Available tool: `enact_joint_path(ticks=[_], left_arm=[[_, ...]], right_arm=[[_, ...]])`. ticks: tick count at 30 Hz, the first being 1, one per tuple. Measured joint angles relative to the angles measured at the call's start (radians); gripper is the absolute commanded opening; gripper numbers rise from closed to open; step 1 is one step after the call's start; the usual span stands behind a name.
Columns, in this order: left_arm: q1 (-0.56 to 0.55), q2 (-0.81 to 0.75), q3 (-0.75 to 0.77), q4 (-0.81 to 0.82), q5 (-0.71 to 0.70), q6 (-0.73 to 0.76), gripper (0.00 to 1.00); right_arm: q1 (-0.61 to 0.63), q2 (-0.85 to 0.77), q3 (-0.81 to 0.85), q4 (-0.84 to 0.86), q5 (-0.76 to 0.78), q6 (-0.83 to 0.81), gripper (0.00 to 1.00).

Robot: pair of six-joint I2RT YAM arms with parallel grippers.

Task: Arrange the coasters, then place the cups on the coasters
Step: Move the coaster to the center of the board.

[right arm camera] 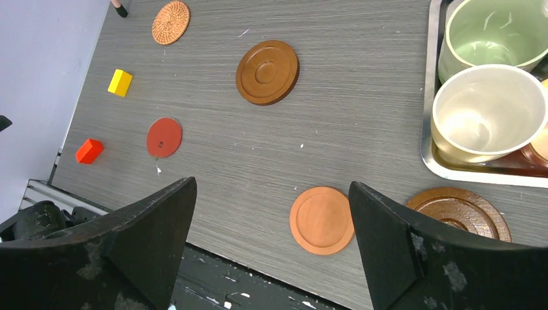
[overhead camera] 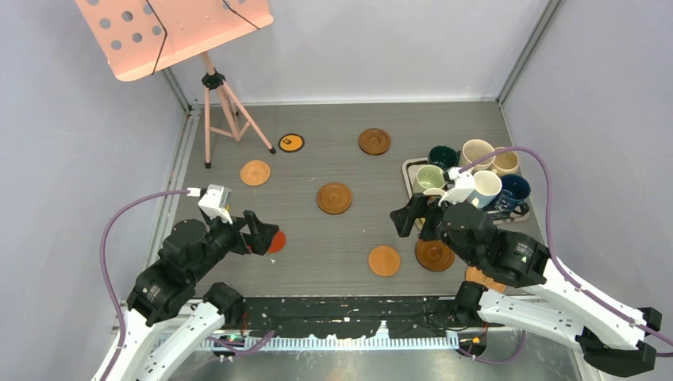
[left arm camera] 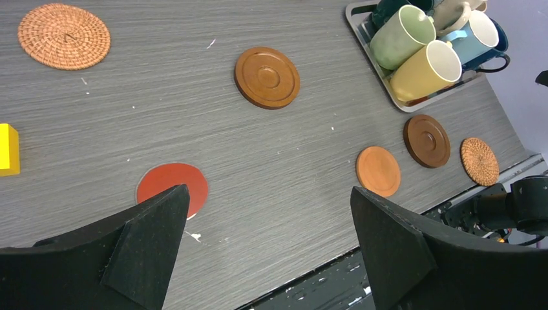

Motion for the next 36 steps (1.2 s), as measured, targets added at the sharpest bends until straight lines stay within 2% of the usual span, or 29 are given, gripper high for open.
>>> enact_joint_path(ticks=[12, 25, 29, 31, 32, 36], left_arm=[[0.0, 0.0, -0.026, 0.003, -0.026, 0.051, 0.99], [0.0, -0.069, -0.079, 0.0, -0.118, 0.154, 0.99], [0.0, -0.077, -0.093, 0.001, -0.15, 0.18, 0.99], [0.0, -0.074, -0.096, 0.001, -0.165, 0.185, 0.99], [0.0, -0.069, -0.096, 0.001, -0.169, 0.188, 0.99], [0.0, -0.042, -0.096, 0.0, -0.175, 0.2, 0.99]], right_arm=[[0.0, 0.012, 0.001, -0.015, 0.016, 0.031, 0.95], [0.0, 0.163, 0.031, -0.07, 0.076, 0.109, 0.99], [0.0, 0.212, 0.05, -0.095, 0.104, 0.13, 0.86], [0.0, 0.238, 0.054, -0.097, 0.112, 0.128, 0.73], [0.0, 0.25, 0.054, -0.097, 0.111, 0.119, 0.61], [-0.002, 0.292, 0.04, -0.045, 0.055, 0.067, 0.35]])
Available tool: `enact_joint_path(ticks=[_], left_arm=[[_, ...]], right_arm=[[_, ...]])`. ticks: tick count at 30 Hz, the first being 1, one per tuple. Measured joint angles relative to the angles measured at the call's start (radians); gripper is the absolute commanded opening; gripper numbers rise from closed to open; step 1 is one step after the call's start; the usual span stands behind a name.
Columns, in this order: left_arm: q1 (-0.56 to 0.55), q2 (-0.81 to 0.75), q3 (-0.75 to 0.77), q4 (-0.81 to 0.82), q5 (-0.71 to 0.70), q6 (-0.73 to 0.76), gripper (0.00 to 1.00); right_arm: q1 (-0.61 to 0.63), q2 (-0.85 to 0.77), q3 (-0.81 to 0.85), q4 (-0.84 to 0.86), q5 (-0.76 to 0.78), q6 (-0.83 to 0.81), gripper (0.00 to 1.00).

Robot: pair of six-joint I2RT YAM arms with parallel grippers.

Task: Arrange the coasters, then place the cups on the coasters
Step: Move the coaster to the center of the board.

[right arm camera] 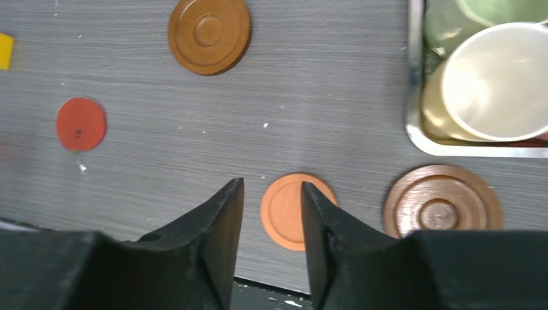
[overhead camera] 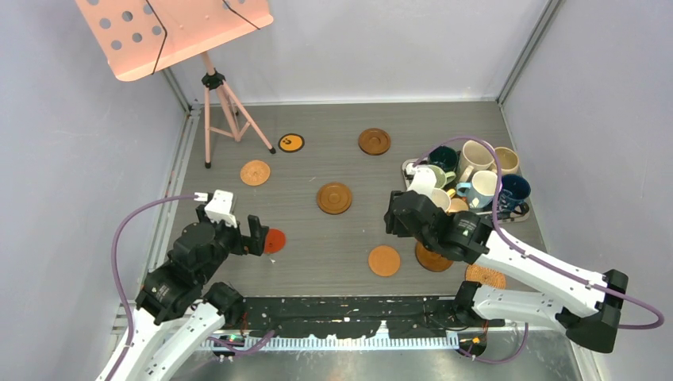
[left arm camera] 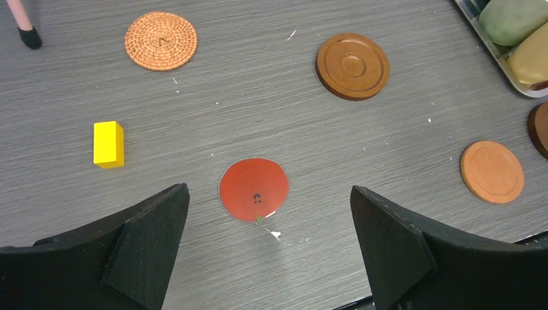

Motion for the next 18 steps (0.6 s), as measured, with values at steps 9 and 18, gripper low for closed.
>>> enact_joint_path(ticks=[9, 18], left_arm=[[0.0, -0.01, 0.0, 0.0, -0.018, 0.004, 0.99], [0.0, -0.013, 0.0, 0.0, -0.023, 0.005, 0.99]], right_arm=[[0.0, 0.1, -0.095, 0.127, -0.088, 0.027, 0.05], [0.0, 0.184, -0.198, 0.195, -0.116, 0.104, 0.05]])
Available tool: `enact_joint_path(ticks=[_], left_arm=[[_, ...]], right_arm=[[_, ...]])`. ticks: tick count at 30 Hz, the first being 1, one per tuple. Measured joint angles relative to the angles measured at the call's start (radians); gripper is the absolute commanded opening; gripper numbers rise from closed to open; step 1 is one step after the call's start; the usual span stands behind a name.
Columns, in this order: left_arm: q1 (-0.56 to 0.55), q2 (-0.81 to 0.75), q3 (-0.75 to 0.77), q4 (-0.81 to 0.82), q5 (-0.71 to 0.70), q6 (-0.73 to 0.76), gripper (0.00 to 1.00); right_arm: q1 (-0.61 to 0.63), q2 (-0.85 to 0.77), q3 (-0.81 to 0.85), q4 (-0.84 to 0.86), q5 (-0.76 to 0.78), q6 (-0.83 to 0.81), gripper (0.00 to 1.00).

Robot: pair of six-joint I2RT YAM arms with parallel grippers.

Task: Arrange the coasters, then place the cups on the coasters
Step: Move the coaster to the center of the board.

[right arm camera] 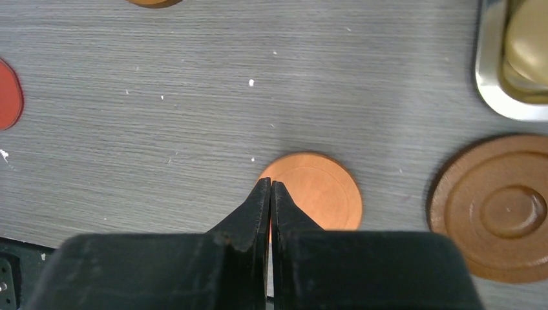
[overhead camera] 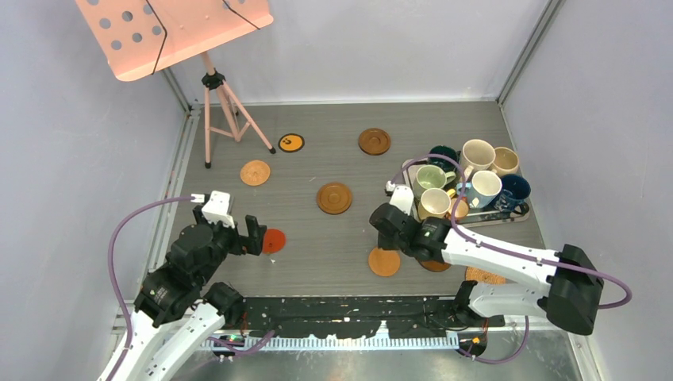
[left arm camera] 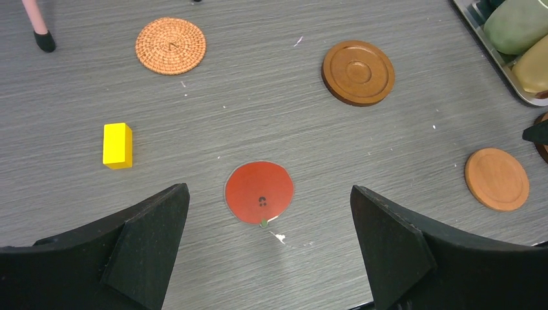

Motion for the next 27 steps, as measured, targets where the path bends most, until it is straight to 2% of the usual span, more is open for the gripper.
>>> enact_joint_path(ticks=[8, 13, 19, 27], left_arm=[[0.0, 0.0, 0.0, 0.0, -0.005, 0.0, 0.99], [0.0, -0.01, -0.002, 0.0, -0.003, 0.0, 0.99], [0.0, -0.045, -0.005, 0.002, -0.003, 0.0, 0.99], [0.0, -0.067, -0.012, 0.004, -0.003, 0.0, 0.99]], right_arm=[[-0.028, 0.184, 0.037, 0.273, -0.004, -0.15, 0.05], [-0.136, 0.368, 0.218, 0.388, -0.013, -0.246, 0.05], [-0.323, 0.572, 0.447, 0.502, -0.116, -0.305, 0.05], [-0.48, 0.889, 0.764, 0.481, -0.198, -0.25, 0.05]])
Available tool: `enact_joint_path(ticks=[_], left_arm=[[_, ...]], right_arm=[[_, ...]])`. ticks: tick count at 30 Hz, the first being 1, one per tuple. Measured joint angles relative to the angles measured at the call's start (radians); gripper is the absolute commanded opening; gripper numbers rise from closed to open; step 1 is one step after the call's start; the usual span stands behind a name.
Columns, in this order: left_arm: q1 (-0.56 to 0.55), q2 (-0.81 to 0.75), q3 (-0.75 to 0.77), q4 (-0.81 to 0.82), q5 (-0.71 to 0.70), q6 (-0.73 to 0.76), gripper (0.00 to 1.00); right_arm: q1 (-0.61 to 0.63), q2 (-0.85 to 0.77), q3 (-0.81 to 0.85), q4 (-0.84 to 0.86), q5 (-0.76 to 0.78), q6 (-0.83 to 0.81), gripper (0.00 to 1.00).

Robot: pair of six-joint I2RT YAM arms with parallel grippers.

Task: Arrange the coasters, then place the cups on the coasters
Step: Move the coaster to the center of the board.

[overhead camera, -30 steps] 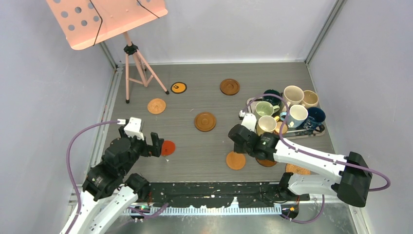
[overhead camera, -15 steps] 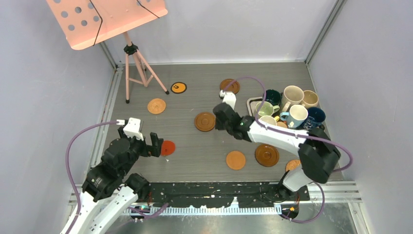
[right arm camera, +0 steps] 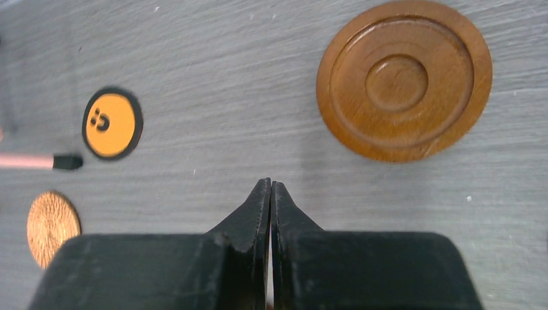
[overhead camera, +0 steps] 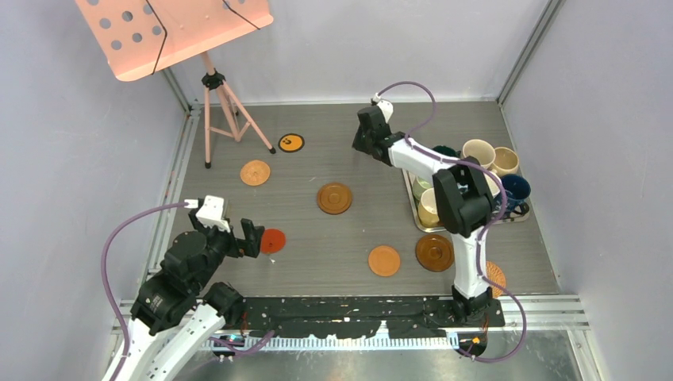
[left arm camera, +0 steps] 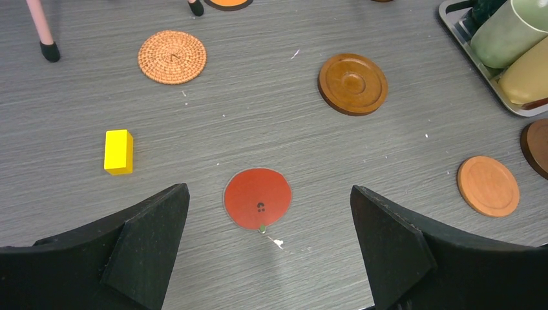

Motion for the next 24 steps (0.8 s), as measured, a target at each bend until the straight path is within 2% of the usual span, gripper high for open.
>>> enact_joint_path(ticks=[5, 9, 11, 16, 24], left_arm=[[0.0, 0.0, -0.003, 0.0, 0.0, 0.0, 0.99], [0.0, 0.0, -0.003, 0.001, 0.002, 0.0, 0.99], [0.0, 0.0, -0.003, 0.001, 0.003, 0.0, 0.99], [0.0, 0.001, -0.003, 0.001, 0.003, 0.0, 0.99], [0.0, 0.001, -0.003, 0.001, 0.003, 0.0, 0.99]], right_arm=[[-0.024, 0.138, 0.166, -0.052, -0.016, 0.053, 0.05], [-0.021, 0.291, 0.403, -0.099, -0.097, 0.052, 0.05], [-0.013, 0.334, 0.47, -0.107, -0.114, 0.054, 0.05], [0.005, 0.343, 0.483, -0.132, -0.087, 0.079, 0.05], [-0.027, 0.328, 0.458, -0.23, 0.063, 0.076, 0.05]])
